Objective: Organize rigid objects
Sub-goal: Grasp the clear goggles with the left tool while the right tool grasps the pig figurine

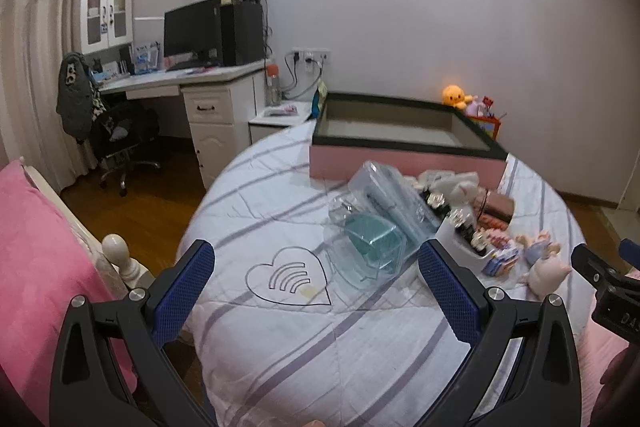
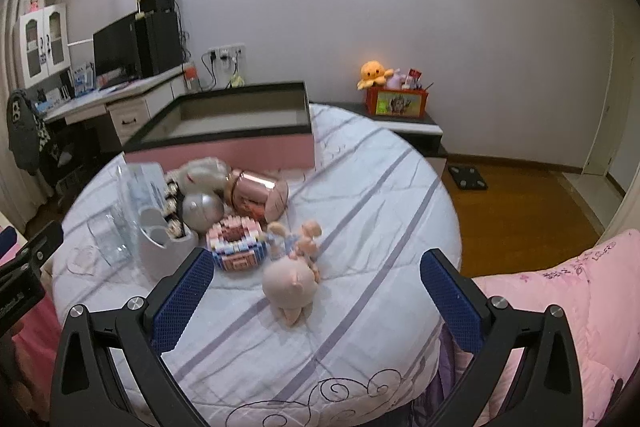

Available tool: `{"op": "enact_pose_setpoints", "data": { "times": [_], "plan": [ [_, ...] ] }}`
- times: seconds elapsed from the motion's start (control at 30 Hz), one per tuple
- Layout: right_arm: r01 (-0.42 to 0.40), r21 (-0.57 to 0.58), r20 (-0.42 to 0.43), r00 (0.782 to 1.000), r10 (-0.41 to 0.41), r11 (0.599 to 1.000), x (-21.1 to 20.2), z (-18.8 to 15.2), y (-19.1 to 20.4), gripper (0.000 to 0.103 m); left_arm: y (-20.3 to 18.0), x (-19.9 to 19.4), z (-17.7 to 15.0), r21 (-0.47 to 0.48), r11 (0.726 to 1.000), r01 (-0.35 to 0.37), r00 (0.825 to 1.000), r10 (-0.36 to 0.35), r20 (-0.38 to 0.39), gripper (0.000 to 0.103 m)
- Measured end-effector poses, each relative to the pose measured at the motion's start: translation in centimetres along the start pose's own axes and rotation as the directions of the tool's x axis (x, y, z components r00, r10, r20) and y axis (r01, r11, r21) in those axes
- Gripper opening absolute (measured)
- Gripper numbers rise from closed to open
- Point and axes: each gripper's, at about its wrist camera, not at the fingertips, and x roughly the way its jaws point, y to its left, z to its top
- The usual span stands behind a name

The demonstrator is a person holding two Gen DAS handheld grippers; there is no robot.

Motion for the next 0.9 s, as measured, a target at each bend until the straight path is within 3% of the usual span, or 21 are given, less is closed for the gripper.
{"op": "enact_pose_setpoints", "data": {
  "times": [0.27,0.6,0.73,0.9],
  "plan": [
    [0.014,-0.010,-0.073,0.997,-0.014,1.000,3.2,-1.0,-0.1,0.103,-0.4,3.9,-0.4,-0.010,1.000,0.018,0.997,-0.018,-0.072,0.103],
    [0.000,-0.007,-0.135,0.991,-0.001,1.000,6.9,-0.9,-0.2,0.103,-1.2,7.6,-0.5,-0.045,0.999,-0.015,0.993,0.009,-0.119,0.103],
    [-0.024,-0.010,-0.161,0.987,0.022,1.000,8.0,-0.9,-0.3,0.086,-0.3,8.0,0.0,-0.090,0.996,-0.005,0.993,-0.006,-0.117,0.102],
    [-0.055,-0.023,-0.172,0.984,0.050,0.998,8.8,-0.6,-0.2,0.081,0.4,9.3,0.7,-0.083,0.997,-0.013,0.989,0.001,-0.149,0.101]
  ]
}}
